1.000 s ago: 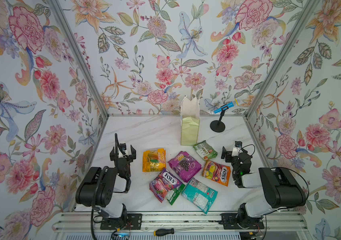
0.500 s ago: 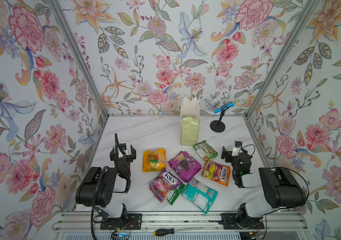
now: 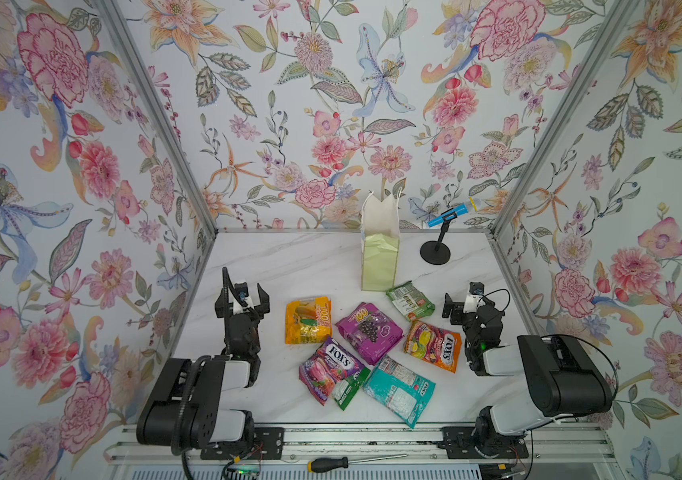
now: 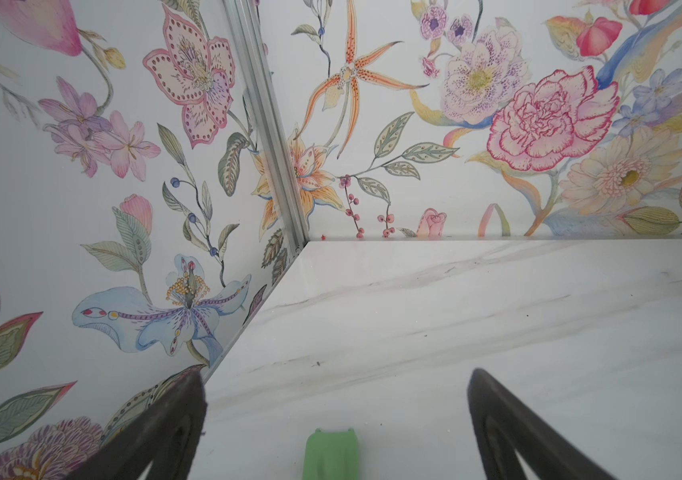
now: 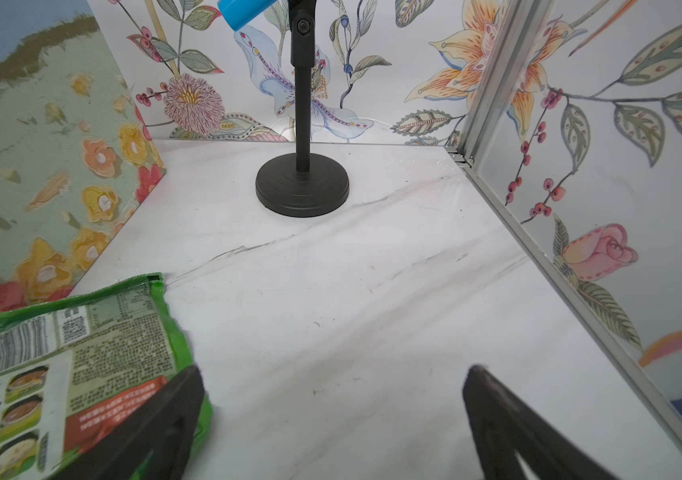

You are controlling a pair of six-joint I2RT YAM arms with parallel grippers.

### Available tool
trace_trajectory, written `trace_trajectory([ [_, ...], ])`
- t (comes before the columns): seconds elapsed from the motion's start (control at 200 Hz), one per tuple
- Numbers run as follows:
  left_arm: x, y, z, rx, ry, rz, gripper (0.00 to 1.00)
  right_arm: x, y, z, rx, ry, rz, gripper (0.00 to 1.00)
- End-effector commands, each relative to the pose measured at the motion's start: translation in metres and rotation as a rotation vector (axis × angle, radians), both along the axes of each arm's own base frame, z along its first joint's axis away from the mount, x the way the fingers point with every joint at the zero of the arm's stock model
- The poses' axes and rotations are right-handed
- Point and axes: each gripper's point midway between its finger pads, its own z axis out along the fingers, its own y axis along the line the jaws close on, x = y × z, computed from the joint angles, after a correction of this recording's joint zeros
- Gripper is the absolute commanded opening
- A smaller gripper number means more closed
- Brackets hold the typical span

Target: Place the snacks into the paper bag

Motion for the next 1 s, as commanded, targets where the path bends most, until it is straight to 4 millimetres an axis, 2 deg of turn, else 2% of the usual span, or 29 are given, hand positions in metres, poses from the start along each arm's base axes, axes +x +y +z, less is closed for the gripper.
trace_trajectory([
  [0.0,0.003,0.006,0.021,-0.099,0.022,0.053,0.99,0.004,0.000,0.008,0.002,-0.013,-0.012,0.99],
  [0.065,-0.002,0.000,0.047,-0.253,-0.070,0.014,0.99,0.008,0.001,0.014,-0.019,0.015,-0.022,0.99],
  [0.165,-0.011,-0.026,0.082,-0.328,-0.168,-0.185,0.99,0.015,-0.003,0.050,-0.027,0.076,-0.116,0.99],
  [0.28,-0.007,-0.037,0.104,-0.343,-0.143,-0.245,0.99,0.018,0.009,0.111,0.314,0.019,-0.101,0.99],
  [0.375,0.008,-0.051,0.118,-0.362,-0.050,-0.297,0.98,0.012,0.023,0.130,0.536,-0.032,0.026,0.99],
  [0.465,0.023,-0.071,0.135,-0.415,0.025,-0.388,0.95,0.011,0.020,0.121,0.609,0.004,-0.005,1.00],
  [0.651,0.045,-0.120,0.160,-0.414,0.158,-0.543,0.92,0.010,0.028,0.099,0.519,0.220,-0.059,0.99],
  [0.821,0.062,-0.171,0.195,-0.343,0.238,-0.629,0.93,0.009,0.043,0.092,0.463,0.328,-0.035,0.98],
  [0.996,0.084,-0.228,0.202,-0.258,0.331,-0.720,0.93,0.005,0.055,0.081,0.459,0.374,0.004,0.97],
])
